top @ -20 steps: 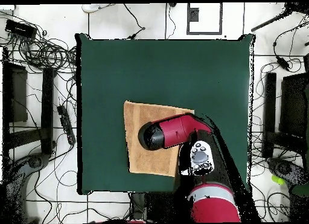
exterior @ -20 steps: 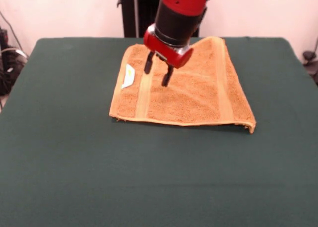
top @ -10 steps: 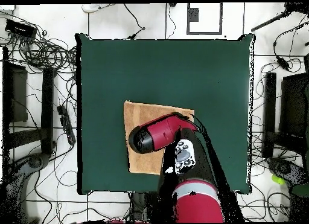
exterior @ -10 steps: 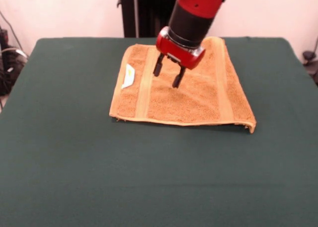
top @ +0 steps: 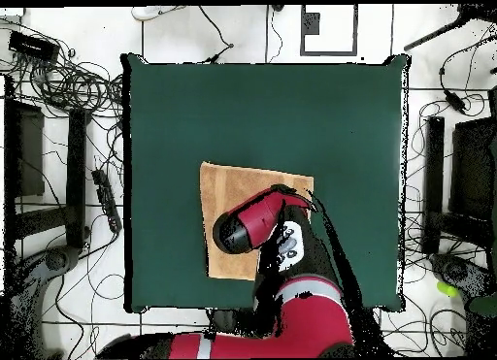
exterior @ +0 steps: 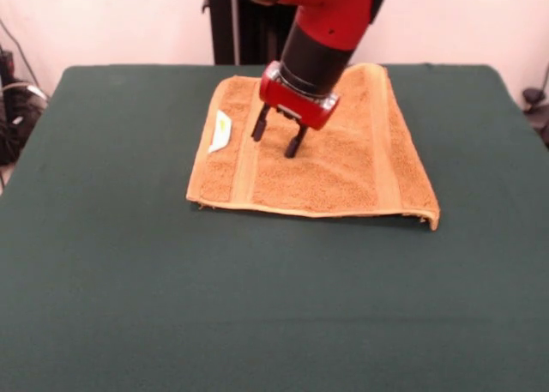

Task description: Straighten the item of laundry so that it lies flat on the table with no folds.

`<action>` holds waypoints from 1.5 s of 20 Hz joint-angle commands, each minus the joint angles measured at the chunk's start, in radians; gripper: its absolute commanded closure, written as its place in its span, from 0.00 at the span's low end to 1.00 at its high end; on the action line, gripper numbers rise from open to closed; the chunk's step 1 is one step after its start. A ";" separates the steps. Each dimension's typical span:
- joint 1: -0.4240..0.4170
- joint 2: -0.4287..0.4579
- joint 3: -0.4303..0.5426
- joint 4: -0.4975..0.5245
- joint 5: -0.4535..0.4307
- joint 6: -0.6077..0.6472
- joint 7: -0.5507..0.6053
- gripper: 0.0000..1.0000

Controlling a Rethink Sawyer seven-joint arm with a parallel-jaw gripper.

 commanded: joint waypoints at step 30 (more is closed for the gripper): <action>0.019 0.092 -0.038 -0.188 -0.574 -0.003 -0.285 0.00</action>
